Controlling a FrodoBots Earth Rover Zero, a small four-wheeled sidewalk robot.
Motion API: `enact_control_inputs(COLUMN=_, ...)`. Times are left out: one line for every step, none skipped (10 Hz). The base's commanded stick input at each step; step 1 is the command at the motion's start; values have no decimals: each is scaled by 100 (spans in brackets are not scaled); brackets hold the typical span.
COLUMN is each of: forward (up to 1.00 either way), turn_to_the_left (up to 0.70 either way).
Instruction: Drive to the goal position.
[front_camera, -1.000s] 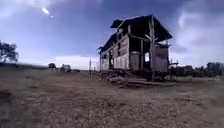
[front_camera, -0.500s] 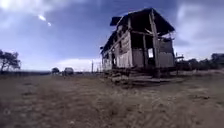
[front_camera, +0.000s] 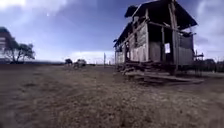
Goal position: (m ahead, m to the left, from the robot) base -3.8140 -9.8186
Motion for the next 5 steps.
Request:
enact_control_inputs(forward=70, turn_to_the_left=27)
enact_control_inputs(forward=70, turn_to_the_left=27)
enact_control_inputs(forward=70, turn_to_the_left=27)
enact_control_inputs(forward=70, turn_to_the_left=27)
enact_control_inputs(forward=70, turn_to_the_left=27)
